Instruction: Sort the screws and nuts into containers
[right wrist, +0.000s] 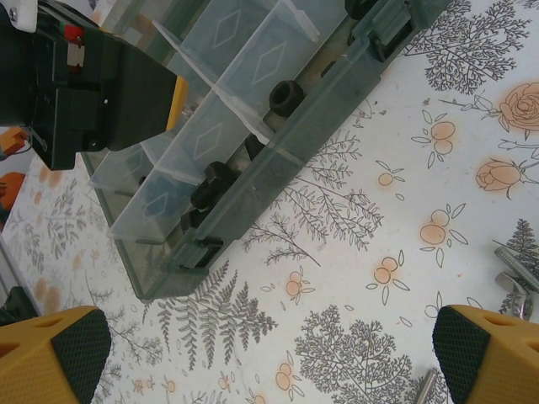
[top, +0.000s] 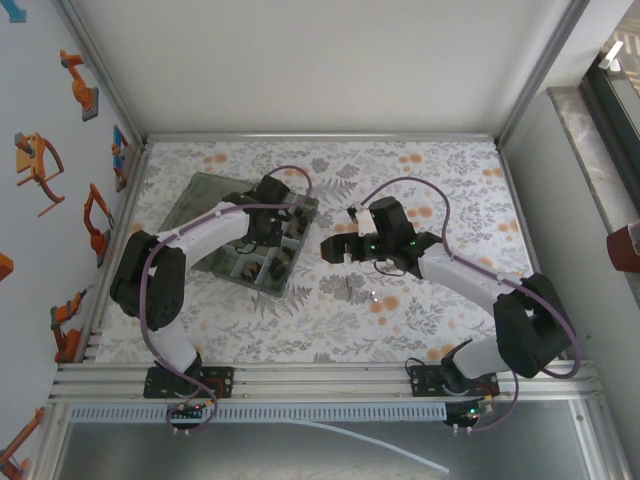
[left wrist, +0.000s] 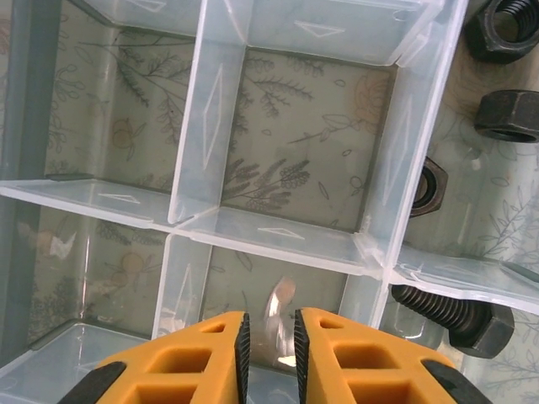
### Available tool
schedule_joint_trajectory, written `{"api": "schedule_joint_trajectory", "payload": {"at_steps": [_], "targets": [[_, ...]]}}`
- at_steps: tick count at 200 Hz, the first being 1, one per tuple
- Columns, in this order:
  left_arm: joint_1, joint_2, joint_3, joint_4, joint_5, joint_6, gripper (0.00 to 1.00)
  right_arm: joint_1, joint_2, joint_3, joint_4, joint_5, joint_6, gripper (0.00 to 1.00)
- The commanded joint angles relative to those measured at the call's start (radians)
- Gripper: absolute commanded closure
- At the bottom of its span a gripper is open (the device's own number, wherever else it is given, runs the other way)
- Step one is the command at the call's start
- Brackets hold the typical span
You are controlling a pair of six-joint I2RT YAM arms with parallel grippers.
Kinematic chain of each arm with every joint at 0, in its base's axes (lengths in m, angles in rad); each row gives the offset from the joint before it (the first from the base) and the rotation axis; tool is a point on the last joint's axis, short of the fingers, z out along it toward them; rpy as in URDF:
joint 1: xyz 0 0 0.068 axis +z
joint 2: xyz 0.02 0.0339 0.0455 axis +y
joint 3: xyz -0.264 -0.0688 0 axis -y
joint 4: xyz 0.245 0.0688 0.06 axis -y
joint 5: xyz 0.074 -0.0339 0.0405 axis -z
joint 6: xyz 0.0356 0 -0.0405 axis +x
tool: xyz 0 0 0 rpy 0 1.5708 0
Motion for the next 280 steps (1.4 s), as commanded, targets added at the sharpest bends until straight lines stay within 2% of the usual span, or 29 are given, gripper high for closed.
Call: {"api": "schedule_joint_trajectory", "payload": {"at_steps": [1, 37, 78, 111, 138, 187, 219, 280], "targets": [[0.005, -0.014, 0.004, -0.036, -0.022, -0.020, 0.80, 0.003, -0.017, -0.005, 0.007, -0.001, -0.020, 0.00], [-0.003, -0.033, 0.003, -0.022, 0.005, -0.016, 0.77, 0.001, -0.025, -0.006, -0.001, 0.004, -0.022, 0.00], [-0.082, -0.056, 0.035, 0.117, 0.092, 0.035, 0.70, -0.026, -0.052, -0.054, -0.012, 0.011, -0.003, 0.00], [-0.145, 0.044, 0.155, 0.108, 0.150, 0.016, 0.66, -0.071, -0.134, -0.126, -0.016, 0.013, 0.030, 0.00], [-0.188, 0.137, 0.230, 0.113, 0.242, -0.071, 0.66, -0.117, -0.225, -0.201, -0.039, 0.019, 0.043, 0.00], [-0.262, 0.308, 0.365, 0.090, 0.305, -0.172, 0.65, -0.163, -0.317, -0.269, -0.078, 0.012, 0.033, 0.00], [-0.305, 0.389, 0.456, 0.027, 0.292, -0.183, 0.65, -0.163, -0.325, -0.272, -0.079, 0.013, 0.031, 0.00], [-0.338, 0.451, 0.496, -0.010, 0.279, -0.185, 0.72, -0.162, -0.345, -0.288, -0.072, 0.017, 0.030, 0.00]]}}
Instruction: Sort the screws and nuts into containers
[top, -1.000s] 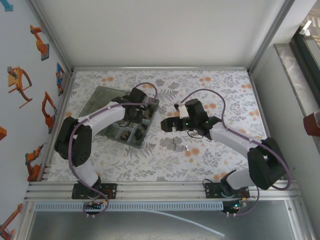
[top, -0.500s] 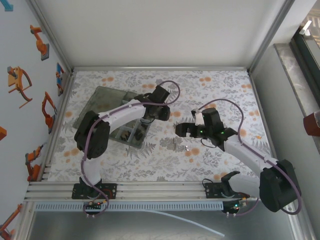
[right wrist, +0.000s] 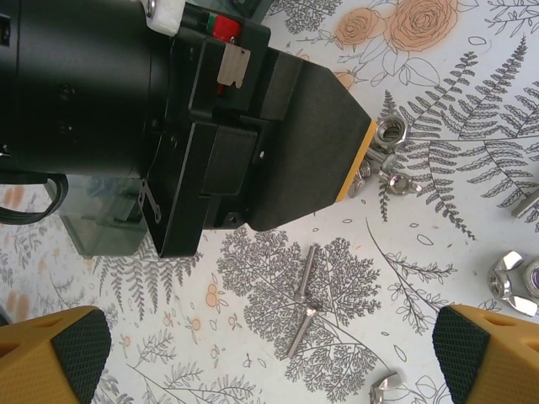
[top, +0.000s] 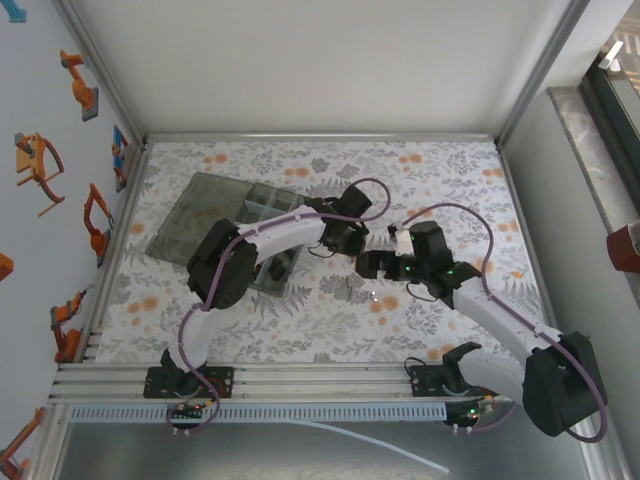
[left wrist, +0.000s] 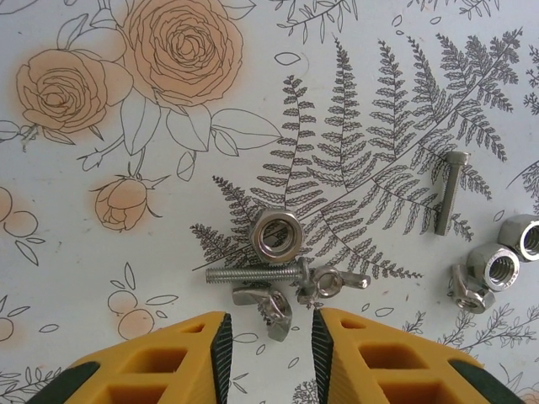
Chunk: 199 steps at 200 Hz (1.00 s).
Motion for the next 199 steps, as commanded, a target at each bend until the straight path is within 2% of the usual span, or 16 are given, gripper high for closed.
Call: {"api": "schedule_joint_trajectory", "payload": {"at_steps": [1, 39, 135, 199], "targets": [[-0.010, 0.038, 0.034, -0.052, -0.006, -0.014, 0.72, -0.005, -0.014, -0.010, -0.004, 0.009, 0.001, 0.00], [-0.014, 0.053, 0.040, -0.053, -0.040, -0.035, 0.76, -0.006, -0.020, -0.012, -0.006, 0.009, 0.000, 0.00], [-0.014, 0.095, 0.065, -0.063, -0.017, -0.039, 0.76, -0.007, -0.005, -0.010, 0.001, 0.009, -0.001, 0.00], [-0.013, 0.077, 0.033, -0.139, -0.061, -0.052, 0.78, -0.006, 0.012, -0.008, 0.018, 0.003, 0.000, 0.00]]}}
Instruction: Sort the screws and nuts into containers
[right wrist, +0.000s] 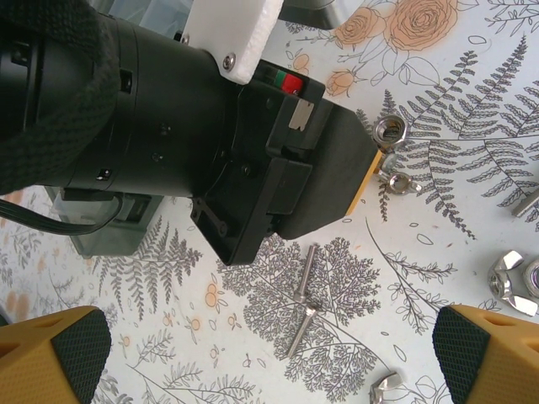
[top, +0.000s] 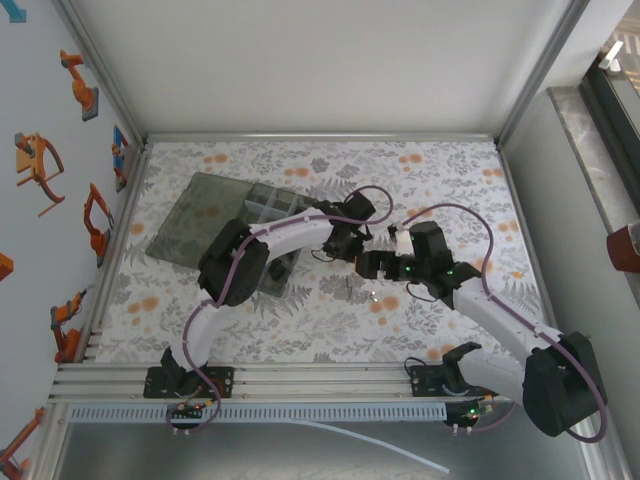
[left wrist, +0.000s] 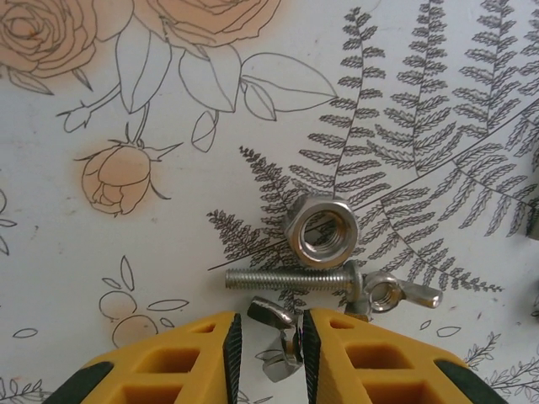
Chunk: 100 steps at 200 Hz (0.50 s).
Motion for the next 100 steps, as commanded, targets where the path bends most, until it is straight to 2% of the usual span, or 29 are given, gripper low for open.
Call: {"api": "schedule_joint_trajectory", "payload": {"at_steps": [1, 40, 77, 100], "targets": [[-0.005, -0.001, -0.014, -0.060, -0.030, -0.023, 0.78, -0.007, 0.011, -0.007, 0.017, 0.003, 0.000, 0.00], [-0.002, -0.012, -0.050, -0.024, -0.010, -0.013, 0.79, -0.007, 0.020, -0.001, 0.024, 0.000, -0.001, 0.01], [0.007, -0.007, -0.046, -0.002, 0.027, -0.006, 0.89, -0.006, 0.019, 0.005, 0.025, 0.002, 0.000, 0.00], [0.016, -0.042, -0.059, -0.001, 0.020, 0.008, 0.90, -0.006, 0.025, 0.007, 0.029, 0.002, 0.000, 0.01]]}}
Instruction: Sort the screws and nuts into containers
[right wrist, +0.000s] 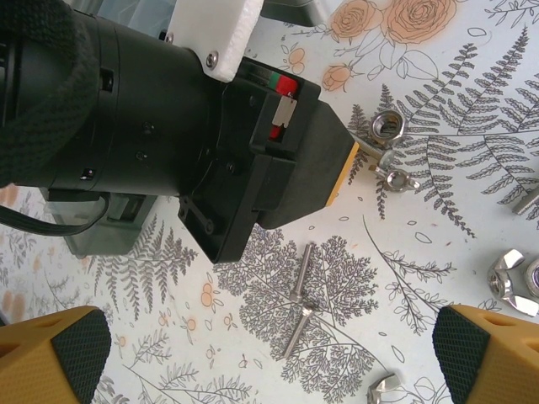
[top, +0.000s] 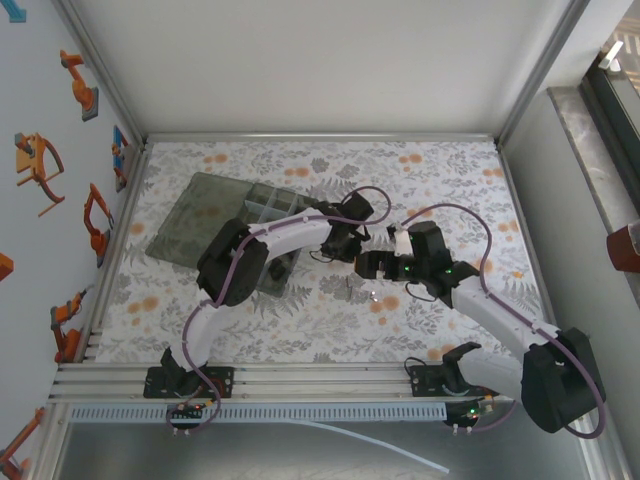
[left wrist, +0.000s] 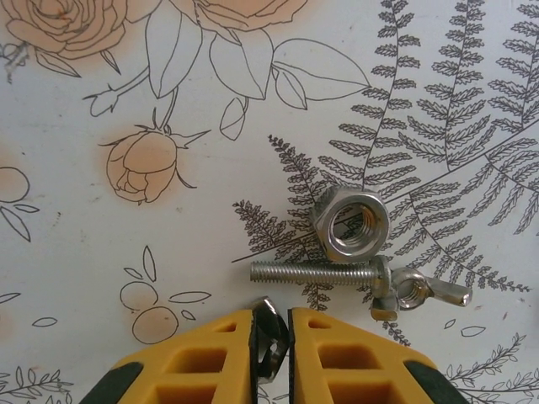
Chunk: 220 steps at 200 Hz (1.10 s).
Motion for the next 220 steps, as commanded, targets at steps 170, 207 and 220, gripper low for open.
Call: {"api": "schedule_joint_trajectory", "payload": {"at_steps": [170, 207, 220], "targets": [[0.325, -0.621, -0.564, 0.005, -0.145, 0.031, 0.92, 0.169, 0.342, 0.296, 0.176, -0.103, 0.009, 0.00], [0.348, -0.590, -0.564, 0.000, -0.165, 0.041, 0.91, 0.169, 0.339, 0.298, 0.172, -0.096, 0.008, 0.01], [0.350, -0.575, -0.554, -0.002, -0.170, 0.048, 0.90, 0.169, 0.332, 0.290, 0.167, -0.094, 0.008, 0.00]]}}
